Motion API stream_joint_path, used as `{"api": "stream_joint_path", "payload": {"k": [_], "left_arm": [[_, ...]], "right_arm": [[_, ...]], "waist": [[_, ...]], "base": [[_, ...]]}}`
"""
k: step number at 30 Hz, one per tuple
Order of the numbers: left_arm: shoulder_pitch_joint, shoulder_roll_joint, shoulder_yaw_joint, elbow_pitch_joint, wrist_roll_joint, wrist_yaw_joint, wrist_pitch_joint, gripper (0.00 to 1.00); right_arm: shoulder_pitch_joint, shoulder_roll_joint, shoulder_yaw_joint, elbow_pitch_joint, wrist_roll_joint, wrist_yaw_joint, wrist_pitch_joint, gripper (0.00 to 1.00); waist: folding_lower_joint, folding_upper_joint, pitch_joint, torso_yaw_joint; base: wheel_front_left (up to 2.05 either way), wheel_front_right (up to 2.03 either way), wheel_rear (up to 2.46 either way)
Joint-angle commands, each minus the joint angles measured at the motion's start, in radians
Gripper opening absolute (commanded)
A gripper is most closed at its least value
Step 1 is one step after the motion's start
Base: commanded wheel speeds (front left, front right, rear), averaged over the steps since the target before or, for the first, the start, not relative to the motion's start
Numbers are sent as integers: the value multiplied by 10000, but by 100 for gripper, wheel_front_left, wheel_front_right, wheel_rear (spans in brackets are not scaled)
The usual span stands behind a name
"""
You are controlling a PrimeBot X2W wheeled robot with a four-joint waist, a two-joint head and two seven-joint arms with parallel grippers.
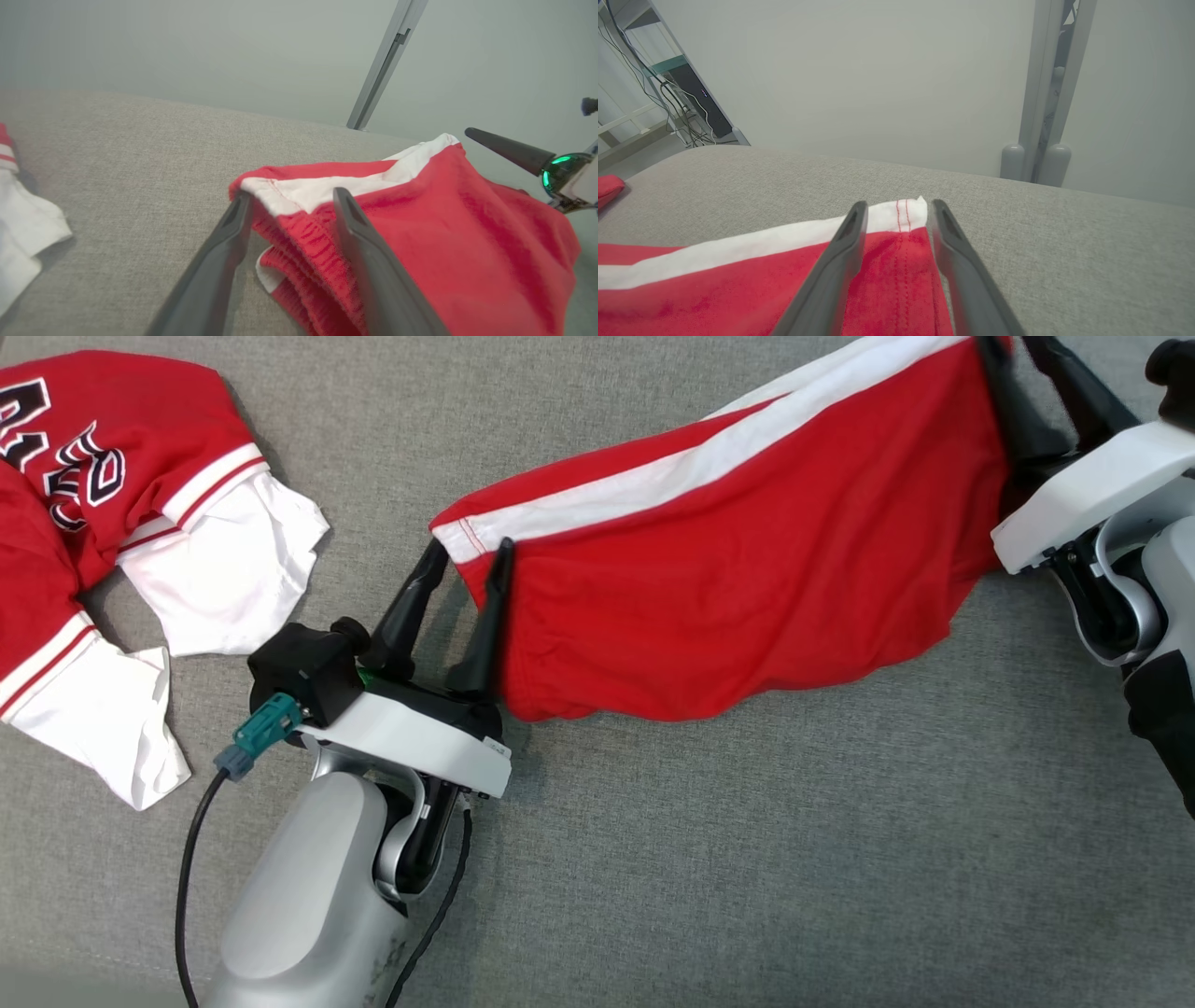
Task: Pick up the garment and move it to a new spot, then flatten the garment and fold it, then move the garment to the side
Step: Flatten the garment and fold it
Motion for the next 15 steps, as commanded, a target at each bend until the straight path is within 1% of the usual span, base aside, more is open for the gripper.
{"api": "stream_joint_path", "payload": {"k": [1,4,6,10,13,14,15], "left_arm": [[-52,38,2,32,110,67,-90,100],[189,46,30,7,390,320,-226,100],[300,79,146,-101,609,532,-264,100],[584,123,573,-494,936,866,-307,100],[818,159,982,-817,1167,1027,-297,100],[818,159,982,-817,1167,1027,-297,100],[881,167,1125,-891,1196,1074,-298,100]], "right_arm": [[51,-36,52,72,78,20,-134,100],[333,10,69,29,76,20,-254,100],[493,44,-111,-202,-13,20,-307,100],[1254,185,-1134,-956,-610,20,-300,100],[1949,481,-2037,-1513,-1248,20,-303,100],[1949,481,-2037,-1513,-1248,20,-303,100],[2181,578,-2345,-1675,-1411,20,-304,100]], "waist": [[0,0,-89,-37],[0,0,-295,-143],[0,0,-429,-234],[0,0,-671,-471],[0,0,-861,-666],[0,0,-861,-666],[0,0,-930,-727]], "base": [[0,0,0],[0,0,0],[0,0,0],[0,0,0],[0,0,0],[0,0,0],[0,0,0]]}}
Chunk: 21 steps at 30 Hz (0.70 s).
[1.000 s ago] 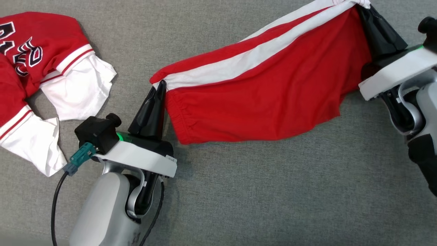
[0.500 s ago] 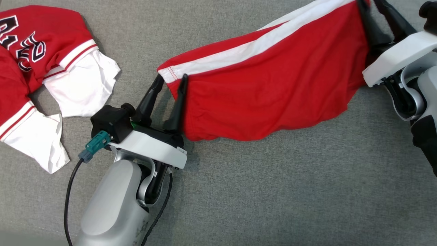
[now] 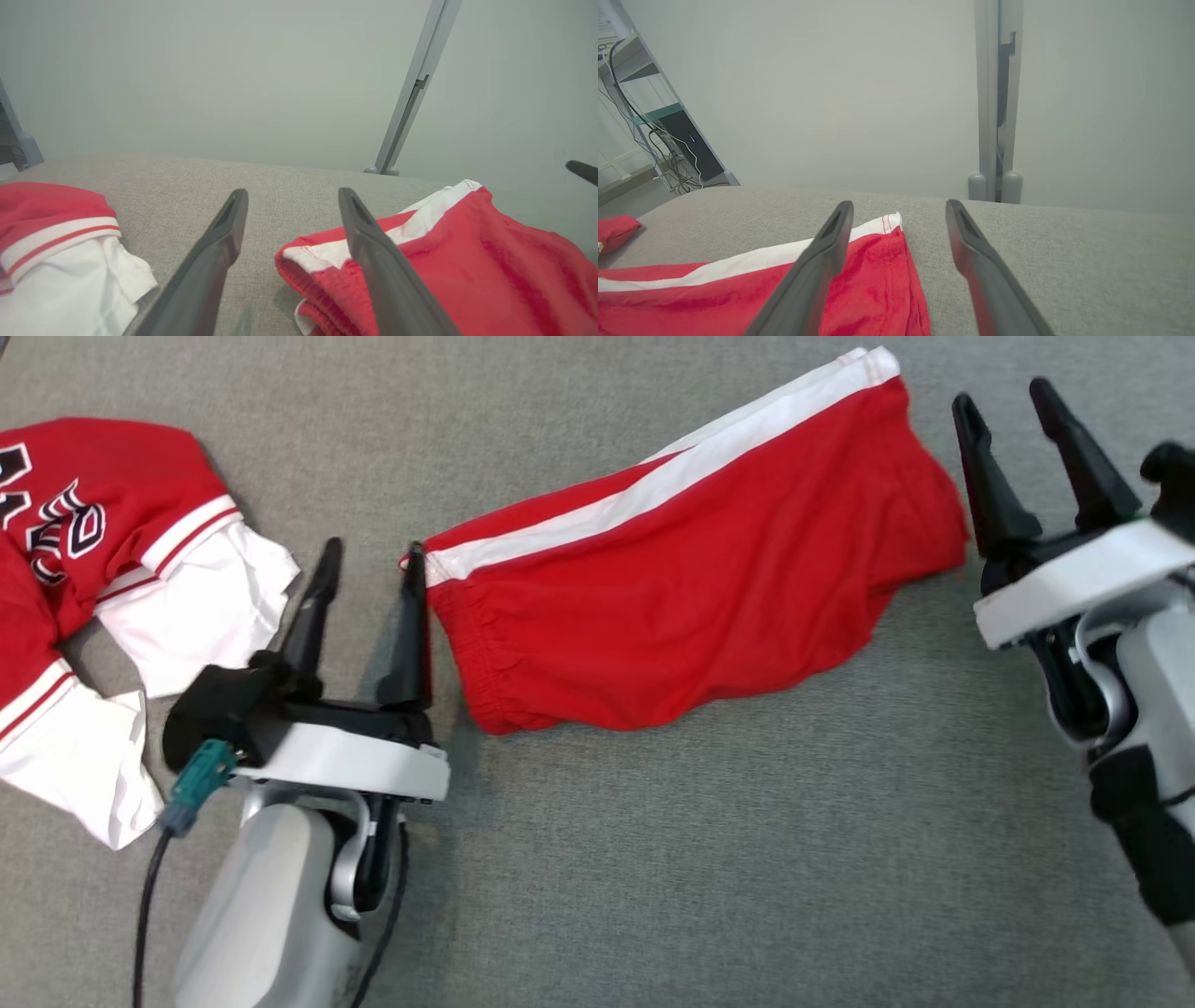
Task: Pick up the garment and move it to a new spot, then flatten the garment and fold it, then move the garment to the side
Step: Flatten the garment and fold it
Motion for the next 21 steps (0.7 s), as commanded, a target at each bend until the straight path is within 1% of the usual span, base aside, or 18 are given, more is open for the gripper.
{"api": "stream_joint_path", "payload": {"k": [1,7,10,15,21], "left_arm": [[122,127,188,-83,103,72,-4,100],[496,210,754,-152,316,78,-5,100],[661,271,980,-111,354,75,-6,100],[986,308,1169,25,407,5,-7,100],[1006,333,1256,220,453,-28,-7,100]], "right_arm": [[354,93,-320,-138,-223,20,-59,100],[1755,649,-1521,-889,-1289,20,-54,100],[2390,856,-1900,-1253,-1644,20,-53,100],[3095,1023,-2185,-1651,-1943,20,-54,100],[3266,1120,-2279,-1843,-2127,20,-54,100]], "waist": [[0,0,-193,-186],[0,0,-537,-541],[0,0,-678,-693],[0,0,-745,-851],[0,0,-689,-930]], "base": [[0,0,0],[0,0,0],[0,0,0],[0,0,0],[0,0,0]]}}
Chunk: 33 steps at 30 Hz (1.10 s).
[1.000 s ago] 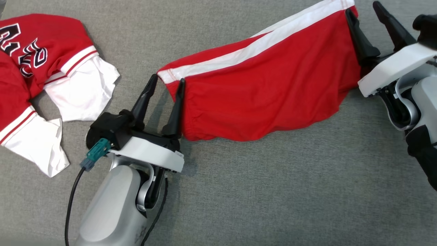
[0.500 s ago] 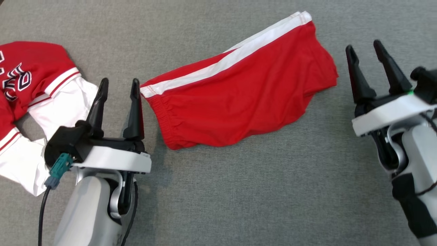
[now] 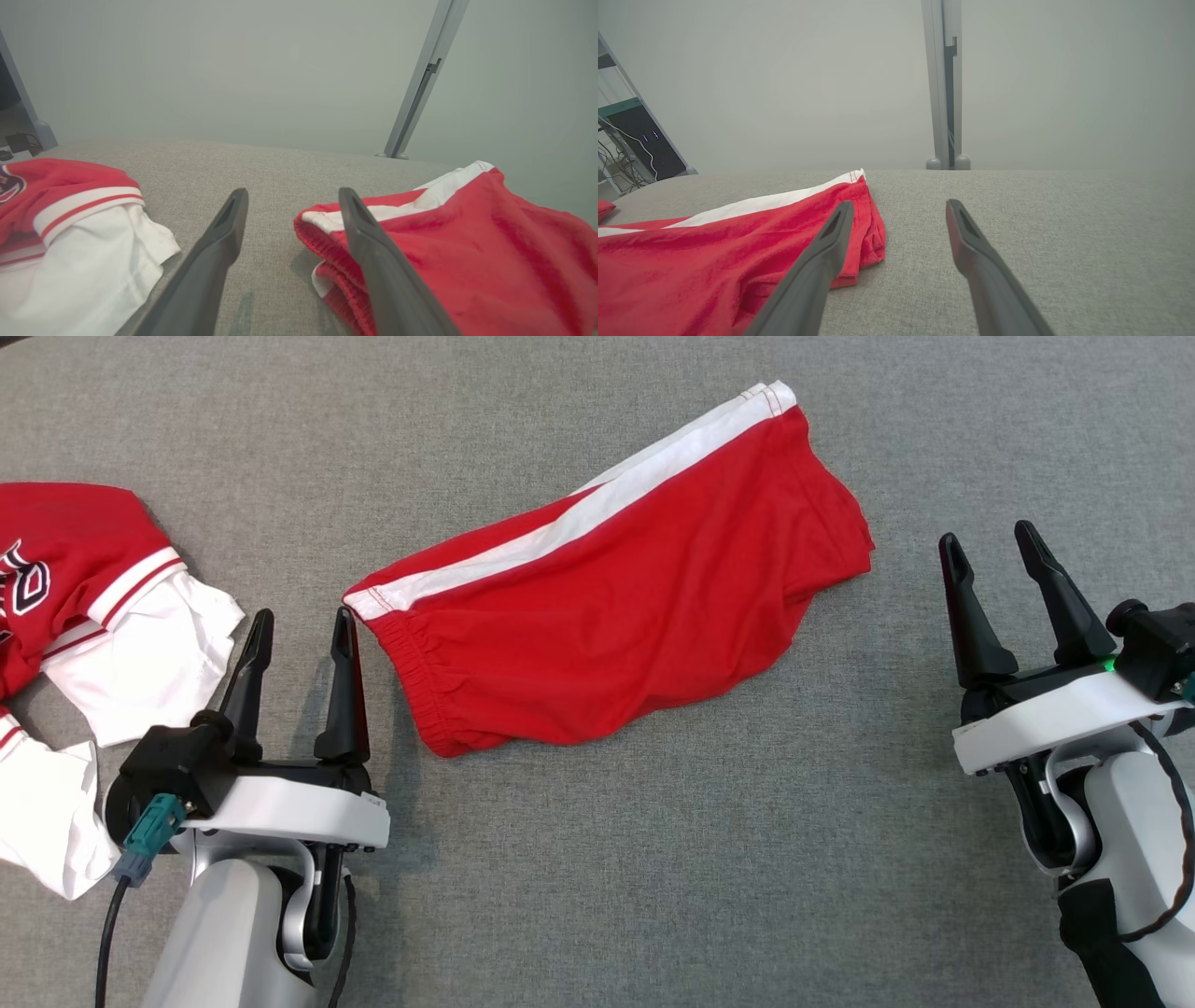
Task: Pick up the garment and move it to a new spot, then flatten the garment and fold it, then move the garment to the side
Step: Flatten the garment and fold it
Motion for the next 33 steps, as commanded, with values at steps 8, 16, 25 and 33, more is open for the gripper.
{"api": "stream_joint_path", "payload": {"k": [8,16,25,33], "left_arm": [[-192,19,23,202,115,-104,-6,100],[-344,-58,-43,193,155,-134,-6,100],[-799,-169,-239,284,196,-316,-6,100],[-834,-234,-249,336,218,-385,-6,100]], "right_arm": [[64,-39,-68,-95,-221,20,-8,100],[-542,-239,228,-139,-409,20,474,100],[-1617,-410,1203,1167,-368,20,1087,100],[-1763,-83,1416,2928,49,19,1422,100]], "waist": [[0,0,7,56],[0,0,293,166],[0,0,749,625],[0,0,771,761]], "base": [[0,0,0],[0,0,0],[0,0,0],[0,0,0]]}}
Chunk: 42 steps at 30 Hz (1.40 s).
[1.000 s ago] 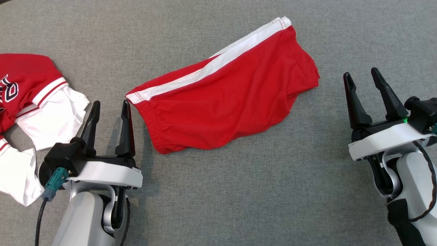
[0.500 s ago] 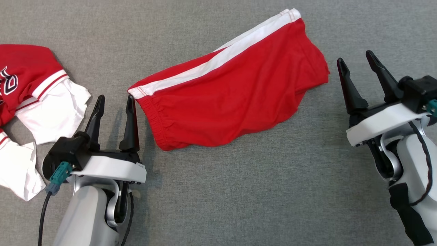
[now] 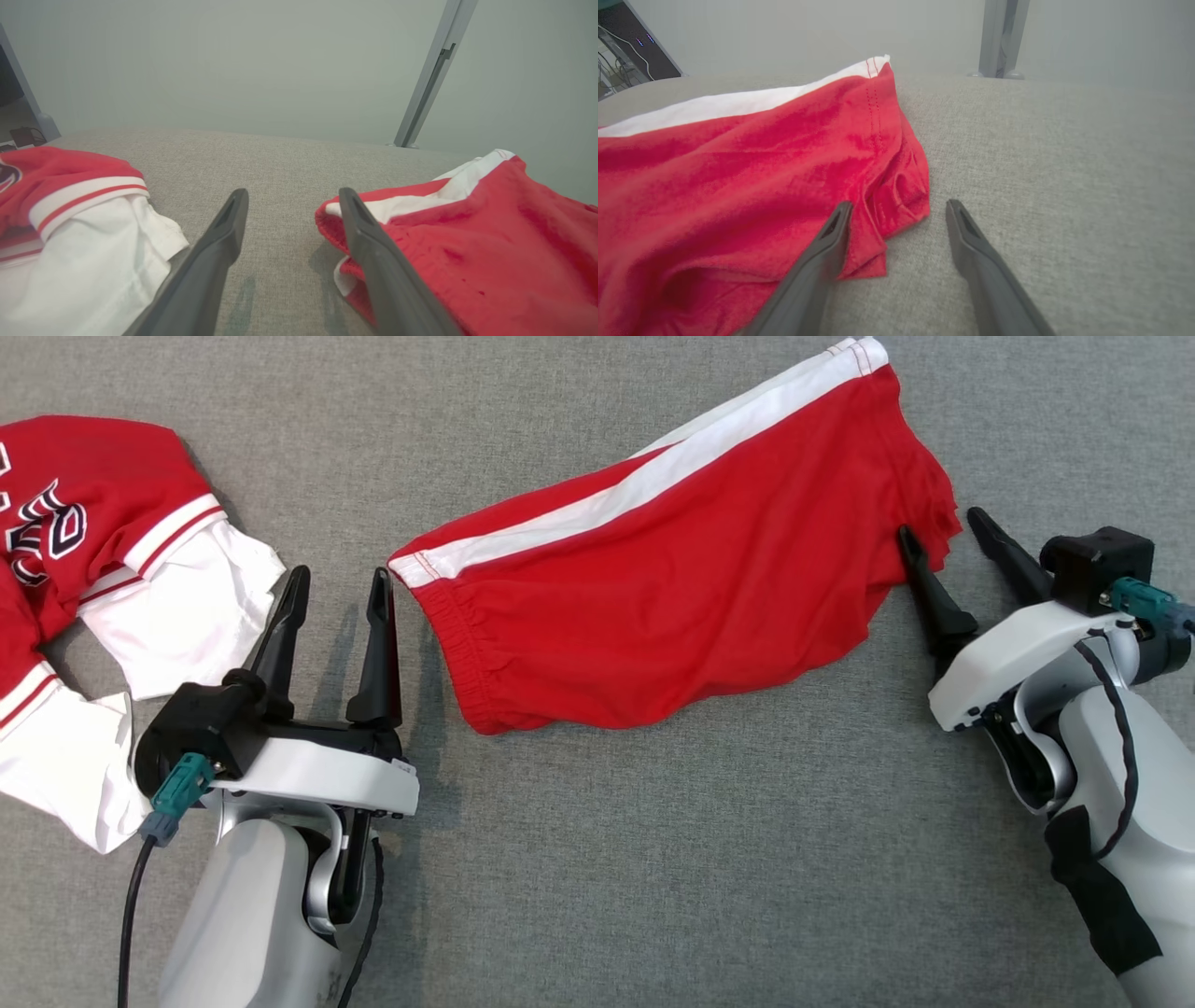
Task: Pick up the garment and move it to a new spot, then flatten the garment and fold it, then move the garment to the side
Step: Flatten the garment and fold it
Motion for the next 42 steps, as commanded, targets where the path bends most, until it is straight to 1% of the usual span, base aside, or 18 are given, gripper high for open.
{"api": "stream_joint_path", "payload": {"k": [1,2,3,4,8,14,18,26,31,42], "left_arm": [[-47,43,35,16,64,-60,-6,100],[-8,42,54,17,77,-58,-6,100],[26,42,83,17,95,-62,-6,100],[55,37,94,23,120,-71,-6,100],[93,46,157,27,223,-82,-6,100],[365,53,237,27,276,-11,-6,100],[589,137,278,67,307,-9,-6,100],[835,173,199,-6,230,44,59,100],[913,173,135,-94,193,93,119,100],[945,195,30,-77,71,115,177,100]], "right_arm": [[205,108,144,330,104,18,105,81],[220,165,190,430,204,17,144,40],[218,206,245,512,287,18,120,2],[208,211,285,589,362,18,56,0],[396,256,387,664,756,9,-323,0],[1264,215,289,414,1272,9,-987,0],[2073,174,-3,113,1437,9,-1193,0],[3281,22,-876,-587,1244,8,-1345,0],[3501,75,-1318,-828,1107,8,-1366,0],[3485,221,-1573,-976,1029,9,-1325,0]], "waist": [[0,-1,-24,-35],[0,-1,-49,-69],[0,-1,-74,-103],[0,-1,-104,-135],[0,-1,-293,-283],[0,-1,-702,-555],[0,-1,-988,-811],[0,-1,-1185,-1127],[0,-1,-1197,-1196],[0,-1,-1309,-1187]], "base": [[0,0,0],[0,0,0],[0,0,0],[0,0,0],[0,0,0],[0,0,0],[0,0,0],[0,0,0],[0,0,0],[0,0,0]]}}
